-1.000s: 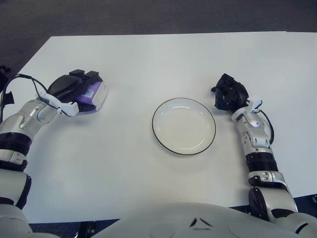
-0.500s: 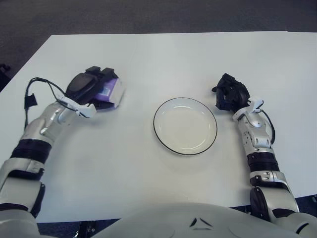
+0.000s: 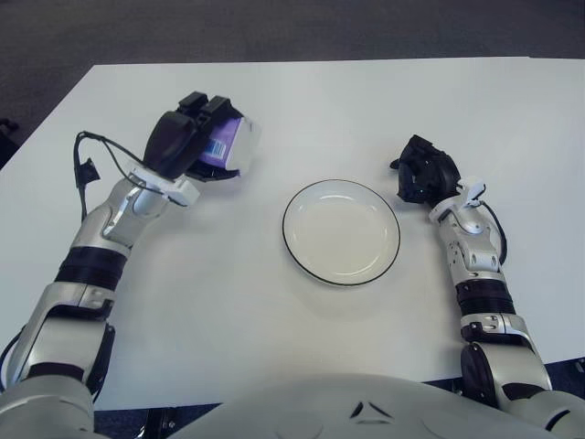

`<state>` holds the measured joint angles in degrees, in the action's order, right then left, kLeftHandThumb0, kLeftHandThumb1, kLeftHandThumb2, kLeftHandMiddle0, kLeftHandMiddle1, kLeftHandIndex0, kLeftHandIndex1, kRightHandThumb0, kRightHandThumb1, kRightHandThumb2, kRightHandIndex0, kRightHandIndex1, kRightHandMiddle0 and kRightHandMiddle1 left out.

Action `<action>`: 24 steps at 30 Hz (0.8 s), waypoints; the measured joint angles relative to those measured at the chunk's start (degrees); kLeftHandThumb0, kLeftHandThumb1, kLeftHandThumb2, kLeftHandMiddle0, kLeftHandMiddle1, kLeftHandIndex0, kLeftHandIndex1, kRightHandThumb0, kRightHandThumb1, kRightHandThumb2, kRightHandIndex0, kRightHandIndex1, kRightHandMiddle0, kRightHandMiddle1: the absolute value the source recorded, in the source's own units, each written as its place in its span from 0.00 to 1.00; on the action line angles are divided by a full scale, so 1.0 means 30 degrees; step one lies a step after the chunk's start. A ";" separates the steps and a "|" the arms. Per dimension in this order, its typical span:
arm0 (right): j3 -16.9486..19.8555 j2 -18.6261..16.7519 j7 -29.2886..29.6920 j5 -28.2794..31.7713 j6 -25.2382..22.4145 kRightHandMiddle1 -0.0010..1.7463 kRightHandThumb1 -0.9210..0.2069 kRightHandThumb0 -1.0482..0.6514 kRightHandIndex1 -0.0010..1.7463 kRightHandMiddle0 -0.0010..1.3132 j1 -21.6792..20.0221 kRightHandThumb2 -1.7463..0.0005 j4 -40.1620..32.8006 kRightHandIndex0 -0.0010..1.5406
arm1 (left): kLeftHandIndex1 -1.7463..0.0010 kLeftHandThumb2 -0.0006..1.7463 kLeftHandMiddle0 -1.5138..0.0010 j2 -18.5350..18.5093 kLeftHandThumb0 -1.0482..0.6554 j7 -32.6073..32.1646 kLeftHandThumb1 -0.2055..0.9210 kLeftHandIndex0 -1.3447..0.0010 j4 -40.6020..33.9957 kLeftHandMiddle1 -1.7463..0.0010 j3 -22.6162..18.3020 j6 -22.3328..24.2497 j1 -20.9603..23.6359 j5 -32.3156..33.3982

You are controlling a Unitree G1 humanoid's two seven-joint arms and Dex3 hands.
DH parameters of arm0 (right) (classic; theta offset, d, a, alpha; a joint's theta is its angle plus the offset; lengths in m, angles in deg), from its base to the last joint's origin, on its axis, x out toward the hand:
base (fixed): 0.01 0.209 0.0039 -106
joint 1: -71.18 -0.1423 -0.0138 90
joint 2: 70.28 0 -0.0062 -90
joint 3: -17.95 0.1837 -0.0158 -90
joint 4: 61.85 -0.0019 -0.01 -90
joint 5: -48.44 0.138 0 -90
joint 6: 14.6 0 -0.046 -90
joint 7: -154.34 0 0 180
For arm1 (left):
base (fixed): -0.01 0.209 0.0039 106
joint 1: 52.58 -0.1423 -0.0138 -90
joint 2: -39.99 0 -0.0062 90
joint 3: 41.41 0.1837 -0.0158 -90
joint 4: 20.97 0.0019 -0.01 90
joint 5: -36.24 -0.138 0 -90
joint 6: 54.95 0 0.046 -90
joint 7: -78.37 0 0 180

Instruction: Put the tissue paper into the plate.

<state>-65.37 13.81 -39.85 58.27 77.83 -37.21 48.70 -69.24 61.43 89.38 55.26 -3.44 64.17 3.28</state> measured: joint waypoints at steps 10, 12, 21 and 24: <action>0.0069 0.0088 -0.0092 0.0006 0.0001 1.00 0.51 0.34 1.00 0.45 -0.0034 0.27 0.0066 0.83 | 0.00 0.75 0.14 0.1919 0.57 0.0633 0.44 0.23 -0.1498 0.00 0.0159 0.0466 0.1195 0.0318; 0.0083 0.0102 -0.0094 0.0007 0.0001 1.00 0.51 0.34 1.00 0.45 -0.0047 0.27 0.0066 0.83 | 0.00 0.75 0.14 0.2437 0.57 0.0899 0.44 0.24 -0.1917 0.00 0.0356 0.0543 0.1504 0.0308; 0.0099 0.0096 -0.0251 0.0092 -0.0001 1.00 0.51 0.34 1.00 0.45 -0.0166 0.27 0.0211 0.83 | 0.00 0.74 0.14 0.4023 0.56 0.2610 0.46 0.24 -0.3587 0.00 0.1324 0.0956 0.2275 0.0314; 0.0101 0.0087 -0.0282 0.0105 -0.0004 1.00 0.51 0.34 1.00 0.45 -0.0198 0.27 0.0247 0.83 | 0.00 0.74 0.15 0.4434 0.56 0.3010 0.46 0.25 -0.3717 0.00 0.1702 0.0630 0.2388 0.0353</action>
<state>-65.06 14.07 -40.69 58.59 77.81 -37.80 49.44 -55.94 70.46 78.23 60.37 -1.55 71.33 4.34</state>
